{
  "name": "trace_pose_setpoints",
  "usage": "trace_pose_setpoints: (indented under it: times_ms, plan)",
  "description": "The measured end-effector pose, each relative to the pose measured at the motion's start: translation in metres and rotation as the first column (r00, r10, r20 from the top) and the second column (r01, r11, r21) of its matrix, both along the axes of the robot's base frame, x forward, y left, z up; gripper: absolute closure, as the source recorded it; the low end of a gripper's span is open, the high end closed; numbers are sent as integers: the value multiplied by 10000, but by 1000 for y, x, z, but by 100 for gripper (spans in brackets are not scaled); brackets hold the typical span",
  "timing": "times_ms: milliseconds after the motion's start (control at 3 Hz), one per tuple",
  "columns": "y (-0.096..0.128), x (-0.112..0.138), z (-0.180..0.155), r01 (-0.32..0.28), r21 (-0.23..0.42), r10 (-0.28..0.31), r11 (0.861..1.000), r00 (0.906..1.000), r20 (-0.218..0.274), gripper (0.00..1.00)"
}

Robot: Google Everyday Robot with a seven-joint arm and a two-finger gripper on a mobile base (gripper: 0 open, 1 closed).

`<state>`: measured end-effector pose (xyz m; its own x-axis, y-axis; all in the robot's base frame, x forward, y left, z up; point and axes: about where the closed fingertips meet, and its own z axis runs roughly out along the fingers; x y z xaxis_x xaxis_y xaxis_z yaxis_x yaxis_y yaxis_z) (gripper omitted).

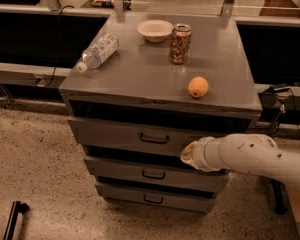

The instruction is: Close top drawer

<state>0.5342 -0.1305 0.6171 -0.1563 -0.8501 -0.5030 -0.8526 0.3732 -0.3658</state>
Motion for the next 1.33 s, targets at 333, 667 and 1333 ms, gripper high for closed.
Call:
trace_pose_setpoints:
  times_ms: [333, 667, 1333]
  plan:
    - [-1, 25, 0, -219, 423, 212, 9989, 9996, 177, 100]
    - [-2, 22, 2, -501, 709, 479, 9962, 9983, 330, 100]
    - [3, -34, 10, -1276, 1165, 1232, 9850, 9914, 439, 100]
